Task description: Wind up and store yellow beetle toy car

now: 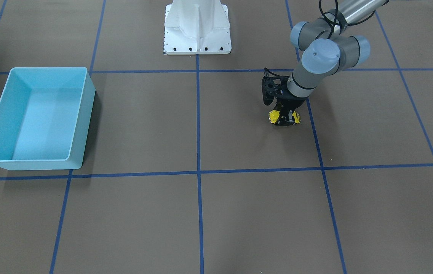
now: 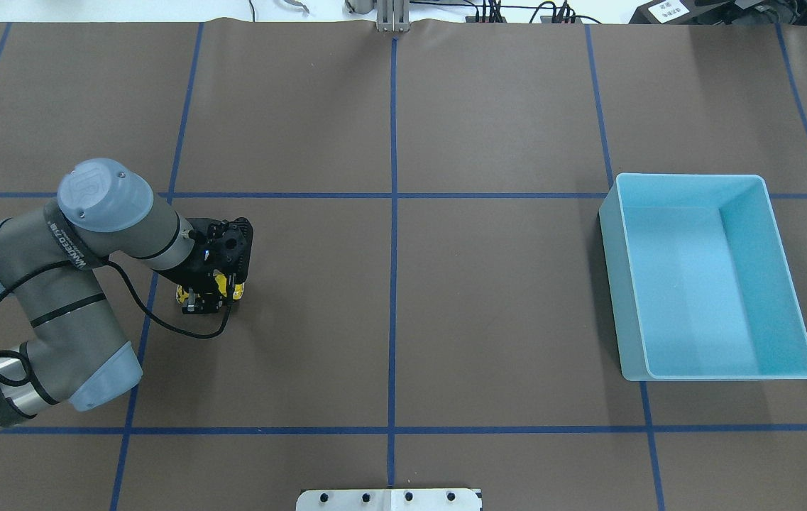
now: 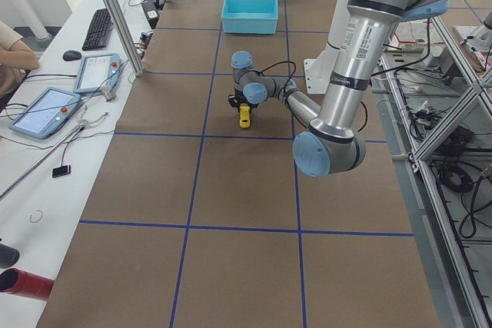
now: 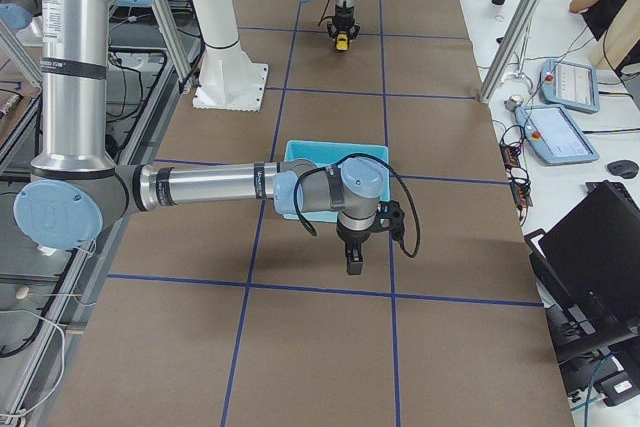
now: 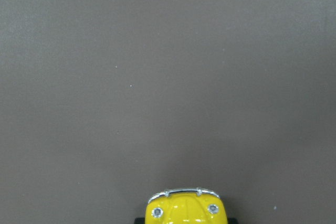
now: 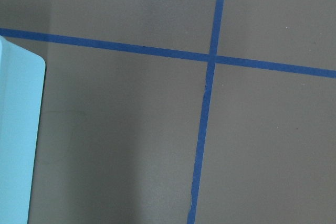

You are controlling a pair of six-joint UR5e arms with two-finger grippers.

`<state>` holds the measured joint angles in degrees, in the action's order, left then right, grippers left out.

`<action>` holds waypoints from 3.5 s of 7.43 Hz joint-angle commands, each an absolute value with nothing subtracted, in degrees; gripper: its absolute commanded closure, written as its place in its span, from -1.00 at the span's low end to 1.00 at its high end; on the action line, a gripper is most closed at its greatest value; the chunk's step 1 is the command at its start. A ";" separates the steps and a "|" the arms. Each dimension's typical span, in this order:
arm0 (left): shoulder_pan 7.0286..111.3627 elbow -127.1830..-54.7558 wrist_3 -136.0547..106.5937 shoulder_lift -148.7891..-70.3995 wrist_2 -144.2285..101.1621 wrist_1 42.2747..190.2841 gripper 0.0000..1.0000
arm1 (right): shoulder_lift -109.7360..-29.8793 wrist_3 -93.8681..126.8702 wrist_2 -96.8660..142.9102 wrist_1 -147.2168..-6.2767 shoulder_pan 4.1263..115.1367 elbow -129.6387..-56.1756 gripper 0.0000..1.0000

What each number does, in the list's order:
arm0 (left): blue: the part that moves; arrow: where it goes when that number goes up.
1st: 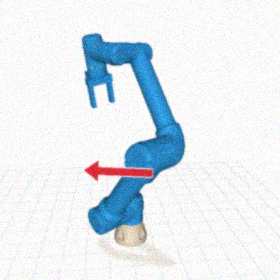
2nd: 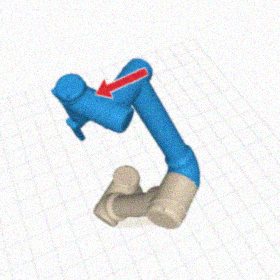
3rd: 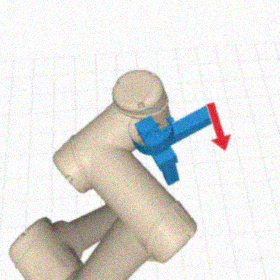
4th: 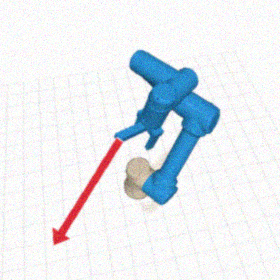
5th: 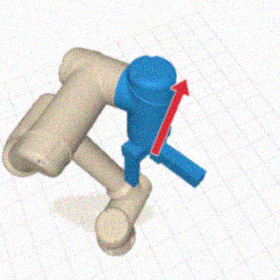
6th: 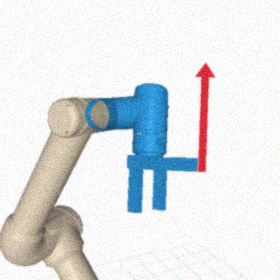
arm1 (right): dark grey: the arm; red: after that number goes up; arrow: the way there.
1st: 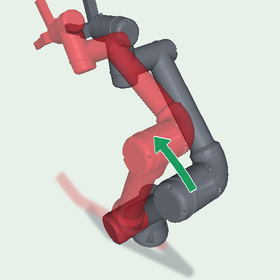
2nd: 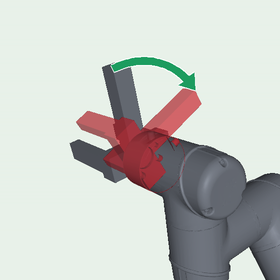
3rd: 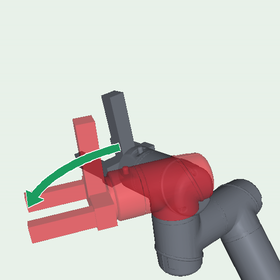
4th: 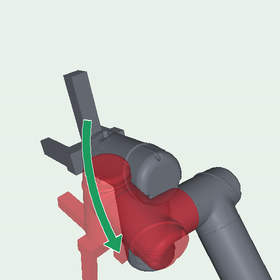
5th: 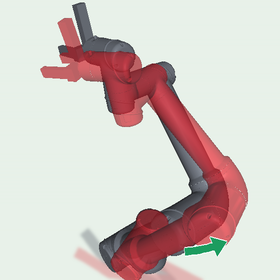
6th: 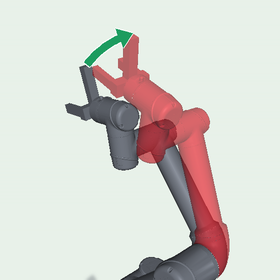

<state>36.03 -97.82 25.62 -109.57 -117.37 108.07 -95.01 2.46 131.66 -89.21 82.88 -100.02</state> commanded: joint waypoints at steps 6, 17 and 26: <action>36.04 -98.35 26.02 -108.20 -117.42 108.46 0.29 | -95.01 2.46 131.66 -89.21 82.88 -99.93 -0.99; 36.56 -99.40 26.19 -103.19 -118.83 113.91 0.29 | -95.01 2.46 131.66 -89.21 82.88 -99.93 -0.99; 36.56 -102.22 25.58 -101.68 -118.57 113.57 0.29 | -95.01 2.46 131.66 -89.30 82.53 -99.93 -0.99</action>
